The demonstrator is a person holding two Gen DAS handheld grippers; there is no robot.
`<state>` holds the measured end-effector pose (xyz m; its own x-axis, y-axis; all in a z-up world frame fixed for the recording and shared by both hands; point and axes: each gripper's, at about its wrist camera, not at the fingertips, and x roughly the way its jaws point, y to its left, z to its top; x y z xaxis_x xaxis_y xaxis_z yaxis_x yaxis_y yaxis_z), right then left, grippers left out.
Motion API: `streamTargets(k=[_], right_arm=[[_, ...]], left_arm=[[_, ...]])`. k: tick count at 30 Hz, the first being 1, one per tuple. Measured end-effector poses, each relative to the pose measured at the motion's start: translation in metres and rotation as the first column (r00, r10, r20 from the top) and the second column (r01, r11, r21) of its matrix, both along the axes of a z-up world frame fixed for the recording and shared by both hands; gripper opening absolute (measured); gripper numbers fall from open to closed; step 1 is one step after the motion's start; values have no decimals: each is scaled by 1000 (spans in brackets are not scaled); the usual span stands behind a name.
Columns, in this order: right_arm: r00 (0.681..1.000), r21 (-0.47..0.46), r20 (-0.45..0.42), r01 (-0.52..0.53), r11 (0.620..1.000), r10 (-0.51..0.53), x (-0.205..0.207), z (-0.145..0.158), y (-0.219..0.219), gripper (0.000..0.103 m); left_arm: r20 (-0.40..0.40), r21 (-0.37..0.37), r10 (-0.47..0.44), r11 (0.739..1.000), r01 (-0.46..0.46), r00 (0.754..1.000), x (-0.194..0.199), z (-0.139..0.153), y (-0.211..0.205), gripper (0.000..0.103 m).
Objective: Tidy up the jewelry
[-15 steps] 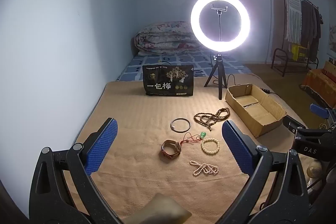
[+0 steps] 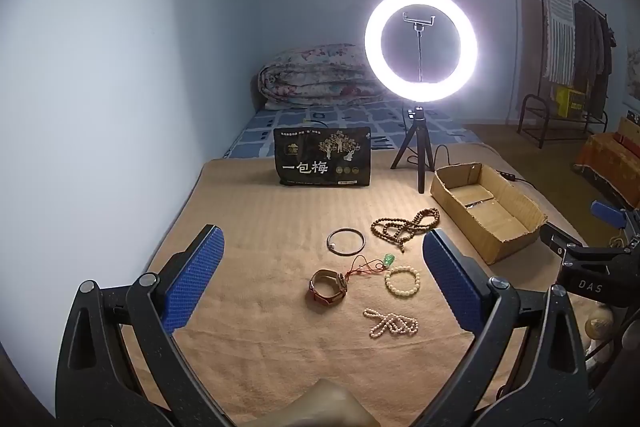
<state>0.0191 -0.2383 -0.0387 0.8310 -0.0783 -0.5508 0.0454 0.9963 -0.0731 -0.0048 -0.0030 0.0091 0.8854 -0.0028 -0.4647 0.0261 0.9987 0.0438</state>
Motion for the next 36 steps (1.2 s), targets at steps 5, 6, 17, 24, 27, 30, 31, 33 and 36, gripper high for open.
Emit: streamTargets(k=[5, 6, 17, 24, 27, 30, 31, 33, 36], right_arm=[[1000, 3, -11, 2, 1000, -2, 4, -2, 0, 102], [1000, 2, -12, 2, 1000, -2, 4, -1, 0, 102], [1000, 5, -13, 11, 1000, -11, 4, 0, -1, 102], [1000, 4, -13, 11, 1000, -11, 4, 0, -2, 102], [1000, 6, -14, 13, 1000, -13, 3, 0, -3, 102], [1000, 10, -18, 16, 1000, -15, 4, 0, -4, 102], [1000, 11, -18, 16, 1000, -16, 4, 0, -4, 102], [1000, 9, -17, 15, 1000, -15, 4, 0, -4, 102], [1000, 8, -17, 15, 1000, -15, 4, 0, -4, 102]], left_arm=[[-1, -5, 1, 1000, -1, 1000, 2, -3, 4, 101], [-1, -4, 1, 1000, -1, 1000, 2, -3, 4, 101], [1, -3, 0, 1000, 0, 1000, 2, -3, 5, 101], [3, -3, -1, 1000, 1, 1000, 1, -3, 4, 101], [3, -3, -1, 1000, 1, 1000, 1, -3, 4, 101], [4, -3, -1, 1000, 1, 1000, 1, -4, 4, 101], [4, -3, 0, 1000, 0, 1000, 1, -3, 4, 101], [4, -3, 0, 1000, 0, 1000, 1, -3, 4, 101], [4, -3, 0, 1000, 0, 1000, 1, -4, 3, 101]])
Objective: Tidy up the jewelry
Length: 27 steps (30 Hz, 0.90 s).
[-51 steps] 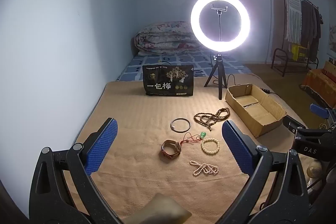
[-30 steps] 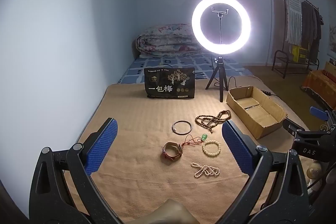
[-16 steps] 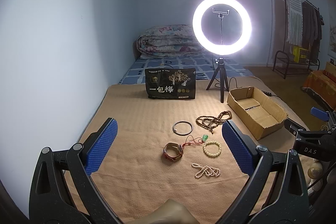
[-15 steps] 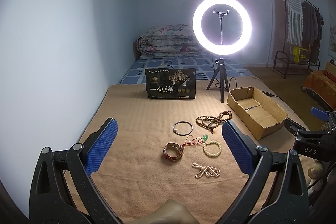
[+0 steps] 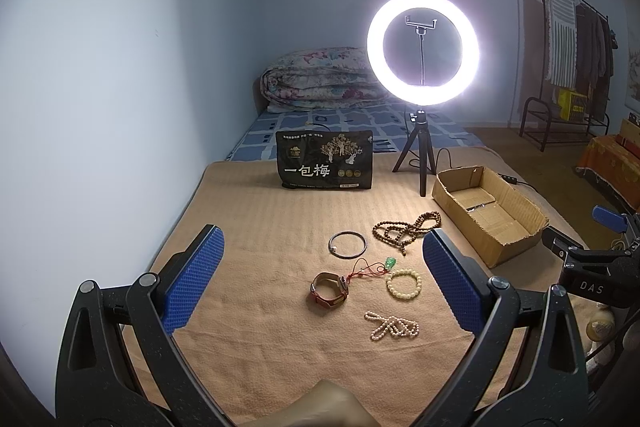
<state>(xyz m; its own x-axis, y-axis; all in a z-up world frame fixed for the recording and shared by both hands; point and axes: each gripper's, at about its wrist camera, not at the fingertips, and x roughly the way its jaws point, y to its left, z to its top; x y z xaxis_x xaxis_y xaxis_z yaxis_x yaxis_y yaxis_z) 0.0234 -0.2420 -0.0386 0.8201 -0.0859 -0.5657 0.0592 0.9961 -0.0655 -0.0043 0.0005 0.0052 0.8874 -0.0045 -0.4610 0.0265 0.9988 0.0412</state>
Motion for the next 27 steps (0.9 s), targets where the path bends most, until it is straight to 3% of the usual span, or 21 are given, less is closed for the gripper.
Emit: streamTargets(k=[27], right_arm=[[1000, 1, -2, -1, 1000, 2, 0, -1, 1, 102]], left_arm=[[0, 0, 0, 1000, 0, 1000, -1, 1, 0, 101]])
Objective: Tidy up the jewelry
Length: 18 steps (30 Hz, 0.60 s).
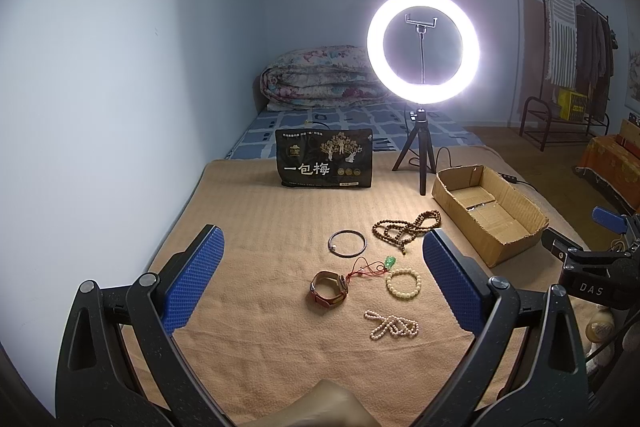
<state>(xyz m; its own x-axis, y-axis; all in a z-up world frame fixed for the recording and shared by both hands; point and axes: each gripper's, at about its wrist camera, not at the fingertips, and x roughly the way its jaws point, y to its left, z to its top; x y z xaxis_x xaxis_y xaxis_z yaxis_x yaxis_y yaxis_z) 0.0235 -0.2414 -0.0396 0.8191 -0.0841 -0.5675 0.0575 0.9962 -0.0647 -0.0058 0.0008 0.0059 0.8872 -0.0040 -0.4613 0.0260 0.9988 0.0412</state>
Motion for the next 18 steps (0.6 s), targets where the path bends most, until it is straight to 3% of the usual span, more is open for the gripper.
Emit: streamTargets(k=[18], right_arm=[[999, 5, -42, -22, 1000, 22, 10, -11, 5, 102]], left_arm=[[-46, -3, 35, 999, -35, 998, 20, -11, 5, 101]])
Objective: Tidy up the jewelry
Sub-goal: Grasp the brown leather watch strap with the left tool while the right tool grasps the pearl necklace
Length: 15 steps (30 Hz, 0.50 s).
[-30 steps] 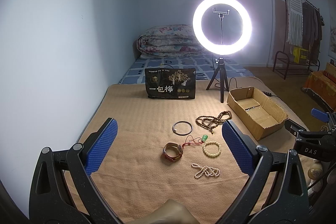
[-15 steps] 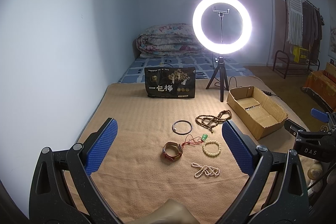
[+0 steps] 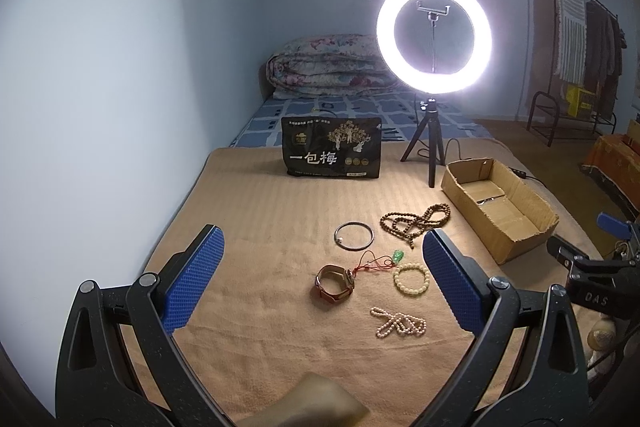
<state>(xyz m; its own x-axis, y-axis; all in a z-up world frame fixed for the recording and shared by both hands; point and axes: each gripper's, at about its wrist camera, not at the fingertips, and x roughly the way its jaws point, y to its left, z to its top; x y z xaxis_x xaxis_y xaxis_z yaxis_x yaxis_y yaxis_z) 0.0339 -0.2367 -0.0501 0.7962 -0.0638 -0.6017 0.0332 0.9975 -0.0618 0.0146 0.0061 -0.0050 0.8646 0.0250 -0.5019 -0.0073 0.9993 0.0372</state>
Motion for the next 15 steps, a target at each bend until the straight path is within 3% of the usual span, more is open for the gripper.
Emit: streamTargets(k=[8, 15], right_arm=[[993, 47, -78, -87, 995, 91, 15, -22, 9, 102], [973, -25, -132, -192, 981, 188, 29, -45, 30, 102]], left_arm=[[-61, -7, 43, 999, -43, 997, 30, -12, 14, 101], [-160, 3, 10, 1000, -9, 987, 61, -31, 22, 101]])
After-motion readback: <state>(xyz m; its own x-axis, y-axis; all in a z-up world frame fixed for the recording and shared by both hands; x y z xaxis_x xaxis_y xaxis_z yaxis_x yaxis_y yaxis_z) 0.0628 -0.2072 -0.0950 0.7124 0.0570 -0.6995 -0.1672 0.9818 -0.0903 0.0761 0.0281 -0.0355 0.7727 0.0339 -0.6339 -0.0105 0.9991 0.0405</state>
